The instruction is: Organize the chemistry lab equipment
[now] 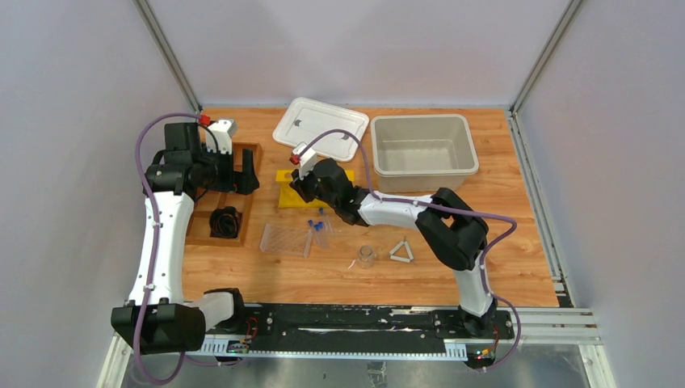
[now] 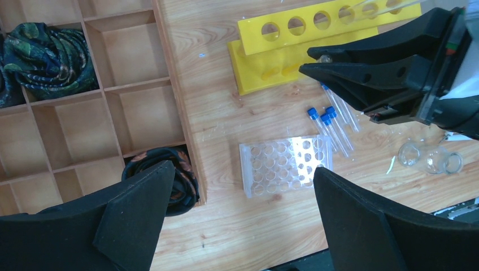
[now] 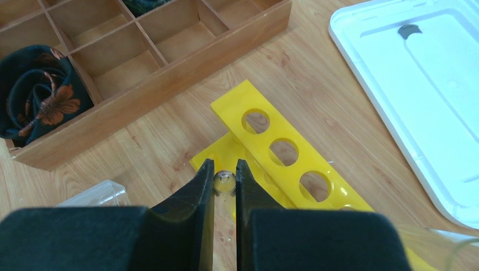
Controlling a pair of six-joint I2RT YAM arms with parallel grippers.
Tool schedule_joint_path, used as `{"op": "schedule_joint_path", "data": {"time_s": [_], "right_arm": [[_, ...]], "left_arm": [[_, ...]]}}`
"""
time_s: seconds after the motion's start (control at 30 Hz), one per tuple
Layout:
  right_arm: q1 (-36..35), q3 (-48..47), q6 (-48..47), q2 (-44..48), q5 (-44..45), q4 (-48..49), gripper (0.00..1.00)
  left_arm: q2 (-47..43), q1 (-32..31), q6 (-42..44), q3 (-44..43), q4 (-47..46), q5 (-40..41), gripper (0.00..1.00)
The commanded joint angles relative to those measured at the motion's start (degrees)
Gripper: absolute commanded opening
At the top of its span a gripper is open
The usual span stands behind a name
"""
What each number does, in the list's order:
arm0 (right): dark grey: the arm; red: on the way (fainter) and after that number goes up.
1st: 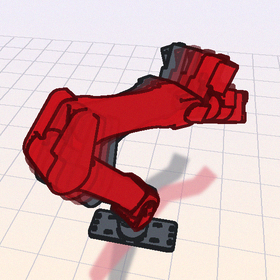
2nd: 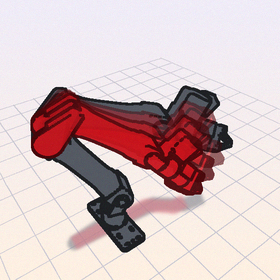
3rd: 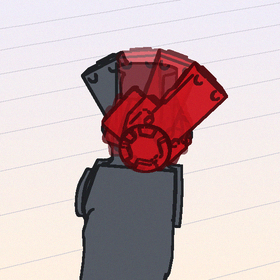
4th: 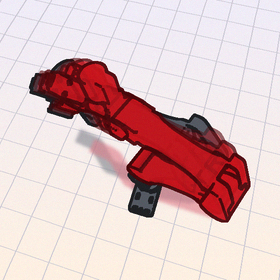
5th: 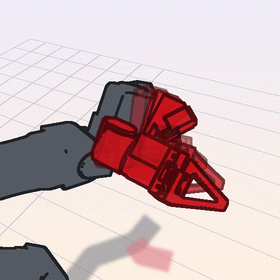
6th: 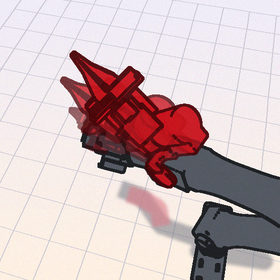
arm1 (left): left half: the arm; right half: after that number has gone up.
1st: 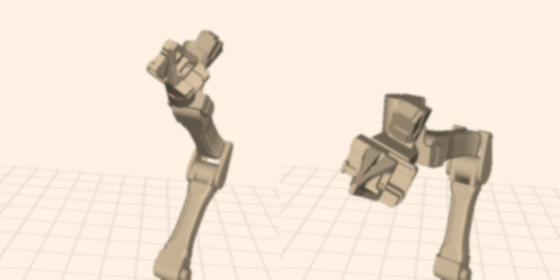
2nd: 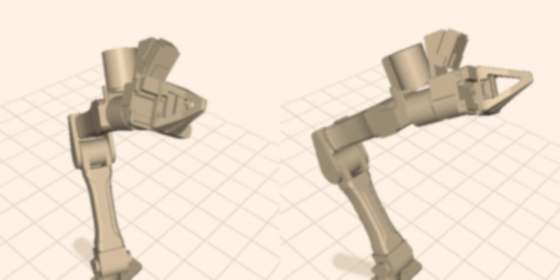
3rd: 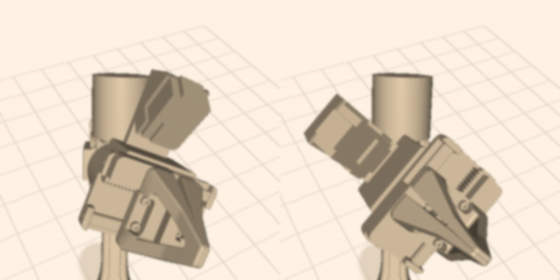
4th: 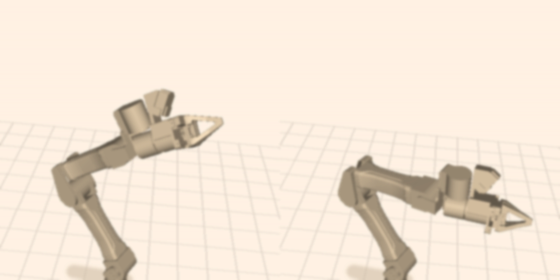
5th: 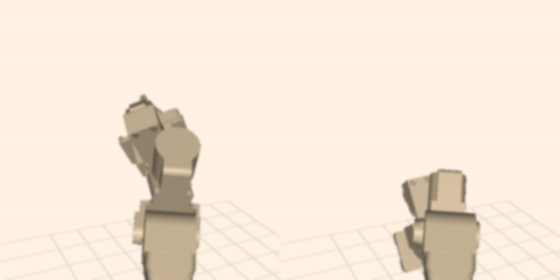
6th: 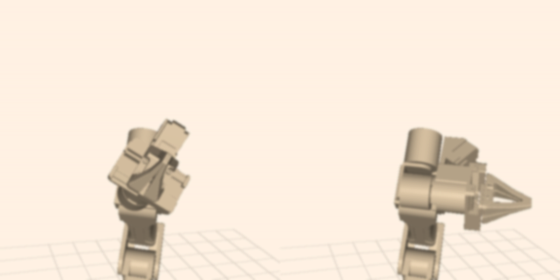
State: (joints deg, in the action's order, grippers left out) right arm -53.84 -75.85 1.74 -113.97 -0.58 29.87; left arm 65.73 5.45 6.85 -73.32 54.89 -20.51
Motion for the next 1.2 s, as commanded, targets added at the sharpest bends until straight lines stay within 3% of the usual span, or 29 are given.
{"op": "schedule_joint_path", "data": {"time_s": [0.0, 0.67, 1.17], "right_arm": [[0.63, 0.7, -1.16, -1.46, -0.18, 0.12, 0.0], [-0.76, 3.91, -1.48, -0.37, -2.69, 1.72, 0.0], [-0.82, 2.88, -2.97, 4.5, 3.95, 7.11, 0.0]], "left_arm": [[-0.98, 0.38, -0.27, 0.2, -1.19, -0.6, 1.0], [-1.71, 0.37, -0.35, -0.05, -1.19, -0.82, 1.0], [-1.5, 0.43, -0.44, -0.09, -1.19, -0.84, 1.0]]}}
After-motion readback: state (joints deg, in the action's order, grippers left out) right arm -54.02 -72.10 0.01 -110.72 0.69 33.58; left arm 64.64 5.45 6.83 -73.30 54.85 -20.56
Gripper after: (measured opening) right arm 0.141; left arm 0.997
